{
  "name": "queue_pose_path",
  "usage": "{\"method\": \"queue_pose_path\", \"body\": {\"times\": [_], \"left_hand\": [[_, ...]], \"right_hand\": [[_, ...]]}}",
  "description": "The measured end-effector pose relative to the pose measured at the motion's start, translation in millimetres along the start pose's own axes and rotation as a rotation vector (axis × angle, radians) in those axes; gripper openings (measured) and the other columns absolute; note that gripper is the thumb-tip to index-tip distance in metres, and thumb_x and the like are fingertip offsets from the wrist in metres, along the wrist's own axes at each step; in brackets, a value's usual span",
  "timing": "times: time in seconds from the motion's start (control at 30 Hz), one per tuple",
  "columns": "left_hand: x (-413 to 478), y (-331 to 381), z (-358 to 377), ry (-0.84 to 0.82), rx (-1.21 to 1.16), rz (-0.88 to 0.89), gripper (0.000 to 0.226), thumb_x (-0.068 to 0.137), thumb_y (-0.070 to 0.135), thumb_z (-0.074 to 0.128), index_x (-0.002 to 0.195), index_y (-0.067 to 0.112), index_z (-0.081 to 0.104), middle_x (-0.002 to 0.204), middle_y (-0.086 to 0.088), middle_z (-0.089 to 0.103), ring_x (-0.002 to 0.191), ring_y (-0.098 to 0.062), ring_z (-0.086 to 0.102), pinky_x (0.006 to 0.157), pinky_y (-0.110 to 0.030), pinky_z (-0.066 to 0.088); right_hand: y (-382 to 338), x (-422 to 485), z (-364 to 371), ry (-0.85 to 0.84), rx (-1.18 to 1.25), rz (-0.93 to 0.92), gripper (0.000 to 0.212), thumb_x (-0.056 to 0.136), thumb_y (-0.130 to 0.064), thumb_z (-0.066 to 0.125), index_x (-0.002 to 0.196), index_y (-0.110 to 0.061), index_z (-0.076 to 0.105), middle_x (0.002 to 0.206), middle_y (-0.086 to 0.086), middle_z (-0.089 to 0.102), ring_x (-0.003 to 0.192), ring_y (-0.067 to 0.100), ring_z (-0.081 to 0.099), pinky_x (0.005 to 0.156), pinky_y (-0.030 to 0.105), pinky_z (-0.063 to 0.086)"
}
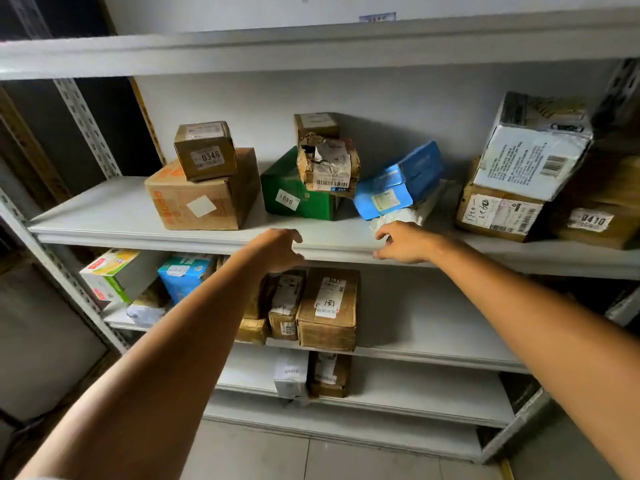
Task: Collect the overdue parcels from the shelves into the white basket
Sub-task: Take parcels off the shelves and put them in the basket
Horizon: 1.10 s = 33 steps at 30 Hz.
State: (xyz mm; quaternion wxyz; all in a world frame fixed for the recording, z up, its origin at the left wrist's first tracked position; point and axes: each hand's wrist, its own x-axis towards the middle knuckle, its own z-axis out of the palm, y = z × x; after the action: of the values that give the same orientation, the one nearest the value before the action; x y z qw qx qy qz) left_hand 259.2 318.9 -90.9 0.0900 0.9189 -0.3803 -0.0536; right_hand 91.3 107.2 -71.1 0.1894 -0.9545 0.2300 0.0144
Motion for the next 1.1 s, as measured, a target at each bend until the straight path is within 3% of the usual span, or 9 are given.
{"method": "queue_pose_path", "body": {"times": [0.1,0.2,0.3,0.43,0.63,0.83,1.1], "left_hand": [[-13.7,-5.0,26.1,-0.021,0.015,-0.013,0.042,0.092,0.032,0.065,0.133,0.023,0.057,0.12,-0.006,0.064,0.103,-0.025,0.061,0.082,-0.034,0.053],[-24.6,-12.1,55.1,-0.088,-0.04,-0.037,0.036,0.096,0.03,0.059,0.129,0.014,0.06,0.121,-0.008,0.064,0.098,-0.022,0.059,0.071,-0.018,0.049],[-33.6,-16.3,83.4,-0.135,-0.039,-0.035,0.034,0.095,0.029,0.06,0.128,0.019,0.06,0.124,-0.002,0.065,0.105,-0.022,0.064,0.084,-0.028,0.053],[-44.3,-22.0,125.2,-0.167,-0.056,-0.03,0.043,0.093,0.03,0.064,0.135,0.023,0.056,0.125,-0.007,0.063,0.091,-0.018,0.064,0.07,-0.023,0.049],[-37.4,-48.5,181.6,-0.244,-0.068,-0.02,0.046,0.093,0.031,0.063,0.138,0.026,0.054,0.131,-0.008,0.064,0.115,-0.028,0.06,0.093,-0.035,0.051],[-6.3,-70.3,219.7,-0.264,-0.139,-0.028,0.045,0.095,0.032,0.062,0.138,0.024,0.055,0.131,-0.008,0.064,0.115,-0.027,0.062,0.094,-0.035,0.052],[42.4,-80.9,255.1,-0.164,-0.232,-0.074,0.054,0.091,0.027,0.067,0.142,0.026,0.05,0.134,-0.011,0.049,0.107,-0.028,0.062,0.092,-0.036,0.051]], "right_hand": [[4.9,-12.7,22.2,-0.024,0.084,-0.007,0.043,0.088,-0.038,0.068,0.124,-0.016,0.061,0.121,0.008,0.063,0.103,0.024,0.061,0.092,0.035,0.051],[11.5,-19.8,48.9,-0.068,0.083,-0.003,0.045,0.088,-0.037,0.069,0.127,-0.018,0.06,0.126,0.006,0.061,0.11,0.022,0.059,0.096,0.033,0.048],[19.8,-22.2,77.8,-0.13,0.116,0.021,0.047,0.089,-0.033,0.07,0.13,-0.015,0.058,0.129,0.007,0.06,0.114,0.023,0.058,0.097,0.033,0.046],[32.4,-18.4,113.9,-0.161,0.112,0.067,0.044,0.089,-0.034,0.069,0.128,-0.016,0.06,0.124,0.008,0.063,0.11,0.025,0.06,0.092,0.031,0.047],[44.4,1.7,170.8,-0.247,0.138,0.146,0.046,0.089,-0.034,0.069,0.13,-0.016,0.059,0.128,0.009,0.061,0.115,0.025,0.058,0.095,0.032,0.047],[52.9,25.3,220.4,-0.269,0.161,0.222,0.046,0.087,-0.037,0.069,0.129,-0.02,0.058,0.128,0.007,0.061,0.114,0.026,0.058,0.095,0.034,0.048],[61.1,66.6,254.4,-0.092,0.273,0.313,0.047,0.09,-0.037,0.066,0.133,-0.02,0.055,0.131,0.006,0.06,0.117,0.027,0.058,0.096,0.037,0.049]]}}
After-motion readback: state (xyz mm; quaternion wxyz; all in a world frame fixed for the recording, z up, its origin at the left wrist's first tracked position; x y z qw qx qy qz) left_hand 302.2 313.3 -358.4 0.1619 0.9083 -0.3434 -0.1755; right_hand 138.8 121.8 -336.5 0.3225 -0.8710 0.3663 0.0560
